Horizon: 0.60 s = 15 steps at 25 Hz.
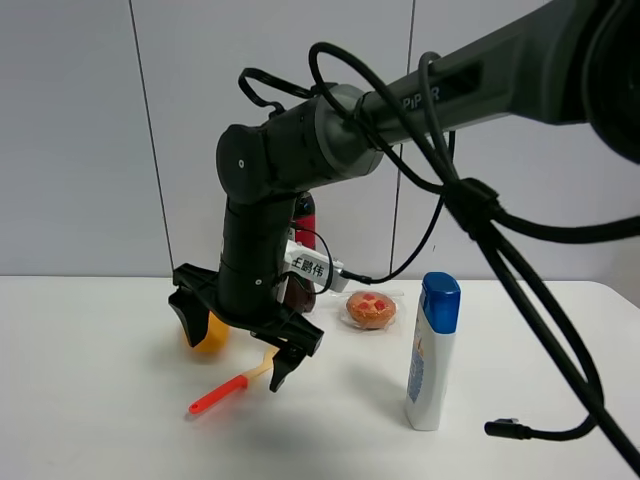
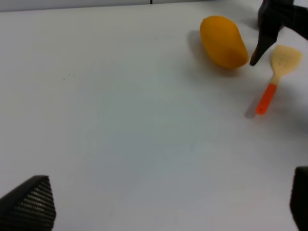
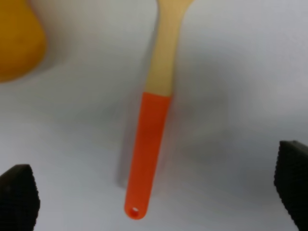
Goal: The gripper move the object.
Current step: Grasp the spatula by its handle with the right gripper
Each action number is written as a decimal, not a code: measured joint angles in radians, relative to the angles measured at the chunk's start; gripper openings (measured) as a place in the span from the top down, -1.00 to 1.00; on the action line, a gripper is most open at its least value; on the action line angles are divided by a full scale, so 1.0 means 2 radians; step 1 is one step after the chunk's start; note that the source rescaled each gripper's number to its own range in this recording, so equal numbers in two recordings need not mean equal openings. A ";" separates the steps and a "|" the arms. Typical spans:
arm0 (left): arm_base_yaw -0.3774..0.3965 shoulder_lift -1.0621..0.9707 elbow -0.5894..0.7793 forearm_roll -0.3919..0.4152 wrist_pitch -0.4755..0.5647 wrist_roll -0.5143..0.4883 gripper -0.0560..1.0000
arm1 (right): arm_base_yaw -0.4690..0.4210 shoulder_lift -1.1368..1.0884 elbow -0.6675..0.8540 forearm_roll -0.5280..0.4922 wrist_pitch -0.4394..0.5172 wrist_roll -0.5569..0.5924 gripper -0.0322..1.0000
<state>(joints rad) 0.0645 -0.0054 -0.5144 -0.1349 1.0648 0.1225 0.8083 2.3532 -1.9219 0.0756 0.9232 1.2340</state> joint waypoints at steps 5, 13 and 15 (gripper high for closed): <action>0.000 0.000 0.000 0.000 0.000 0.000 -1.00 | 0.000 0.005 -0.001 0.000 0.015 -0.016 -1.00; 0.000 0.000 0.000 0.000 0.000 0.000 -1.00 | 0.000 0.005 -0.002 -0.006 0.006 -0.057 -1.00; 0.000 0.000 0.000 0.000 0.000 0.000 -1.00 | 0.000 0.006 -0.002 -0.006 -0.001 -0.050 -1.00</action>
<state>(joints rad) 0.0645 -0.0054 -0.5144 -0.1349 1.0648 0.1235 0.8083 2.3658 -1.9253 0.0645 0.9216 1.1330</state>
